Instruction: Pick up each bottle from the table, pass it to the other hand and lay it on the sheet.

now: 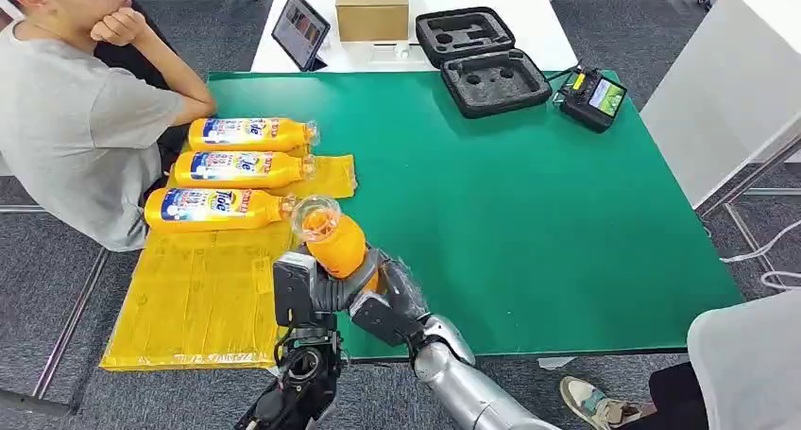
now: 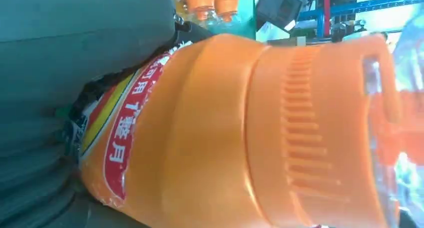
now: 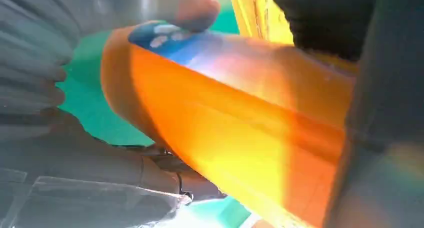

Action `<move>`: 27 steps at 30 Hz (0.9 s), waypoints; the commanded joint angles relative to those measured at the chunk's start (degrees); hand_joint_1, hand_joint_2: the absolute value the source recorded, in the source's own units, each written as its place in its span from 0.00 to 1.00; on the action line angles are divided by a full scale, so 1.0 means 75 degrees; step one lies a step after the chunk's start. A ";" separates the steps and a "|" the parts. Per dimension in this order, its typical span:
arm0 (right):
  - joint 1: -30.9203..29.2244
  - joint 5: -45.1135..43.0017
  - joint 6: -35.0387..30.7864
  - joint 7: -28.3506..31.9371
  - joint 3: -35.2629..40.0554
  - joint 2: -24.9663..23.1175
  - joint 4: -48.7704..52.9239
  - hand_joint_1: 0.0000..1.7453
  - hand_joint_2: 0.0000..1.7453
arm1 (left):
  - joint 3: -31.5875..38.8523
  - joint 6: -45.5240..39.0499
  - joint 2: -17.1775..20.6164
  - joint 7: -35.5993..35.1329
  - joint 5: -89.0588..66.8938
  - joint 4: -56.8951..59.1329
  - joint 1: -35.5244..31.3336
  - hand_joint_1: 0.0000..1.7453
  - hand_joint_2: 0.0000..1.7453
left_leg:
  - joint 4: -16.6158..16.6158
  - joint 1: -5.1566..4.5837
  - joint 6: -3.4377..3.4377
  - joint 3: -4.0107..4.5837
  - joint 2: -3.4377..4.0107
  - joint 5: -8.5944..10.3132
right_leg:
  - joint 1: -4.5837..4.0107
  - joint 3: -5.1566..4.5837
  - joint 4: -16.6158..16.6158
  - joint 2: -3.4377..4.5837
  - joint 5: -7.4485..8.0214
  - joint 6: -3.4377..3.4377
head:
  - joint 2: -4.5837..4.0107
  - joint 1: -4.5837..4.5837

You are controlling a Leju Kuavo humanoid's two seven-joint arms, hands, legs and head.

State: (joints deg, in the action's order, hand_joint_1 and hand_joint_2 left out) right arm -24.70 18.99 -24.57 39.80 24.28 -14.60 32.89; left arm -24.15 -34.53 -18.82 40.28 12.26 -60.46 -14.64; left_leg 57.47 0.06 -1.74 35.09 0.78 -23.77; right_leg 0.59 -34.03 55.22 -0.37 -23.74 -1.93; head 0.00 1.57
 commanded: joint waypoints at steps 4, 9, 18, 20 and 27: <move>-0.0229 -0.0193 0.0197 0.0026 0.0202 -0.0056 -0.0543 0.00 1.00 | 0.0375 -0.0107 0.0152 -0.0038 -0.0330 0.0019 -0.0371 1.00 1.00 | -0.0003 0.0002 0.0007 -0.0010 -0.0002 -0.0003 | -0.0001 0.0009 -0.0002 0.0004 -0.0003 0.0005 | 0.0000 0.0003; -0.0243 -0.0519 0.0578 -0.0046 -0.0067 -0.0091 -0.0734 0.00 1.00 | 0.0708 -0.0495 0.0575 -0.0038 -0.0812 -0.0557 -0.0251 1.00 1.00 | -0.0003 0.0004 0.0012 -0.0022 0.0005 -0.0008 | -0.0003 0.0019 -0.0002 0.0014 -0.0005 0.0009 | 0.0000 0.0000; 0.0477 -0.1031 0.0312 0.0026 -0.0577 0.0294 -0.0332 0.00 0.00 | 0.2730 -0.0729 0.1144 -0.0038 -0.4834 -0.0718 0.0273 1.00 1.00 | -0.0016 0.0006 0.0012 -0.0040 0.0007 -0.0010 | -0.0005 0.0032 -0.0011 0.0016 -0.0008 0.0010 | 0.0000 0.0003; 0.0661 -0.1203 0.0297 0.0026 -0.0652 0.0392 -0.0104 0.00 0.00 | 0.3931 -0.0729 0.1187 -0.0038 -0.7253 -0.0480 0.0153 1.00 1.00 | -0.0018 0.0007 0.0013 -0.0045 0.0012 -0.0011 | -0.0006 0.0037 -0.0013 0.0021 -0.0008 0.0011 | 0.0000 0.0000; 0.0908 -0.1424 0.0357 0.0026 -0.0692 0.0424 0.0192 0.00 0.00 | 0.5456 -0.0729 0.1420 -0.0156 -1.0272 0.0453 -0.0453 1.00 1.00 | -0.0009 0.0008 0.0014 -0.0019 0.0004 -0.0002 | -0.0006 0.0012 -0.0003 0.0010 -0.0004 0.0013 | 0.0000 -0.0003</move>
State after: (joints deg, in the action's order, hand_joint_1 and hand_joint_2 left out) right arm -18.83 9.01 -22.23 40.02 20.87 -12.55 32.52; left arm 2.87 -40.13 -10.67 39.76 -57.71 -64.99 -13.44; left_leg 57.45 0.08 -1.71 35.11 0.81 -23.76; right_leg 0.57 -34.07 55.23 -0.35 -23.75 -1.91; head 0.00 1.55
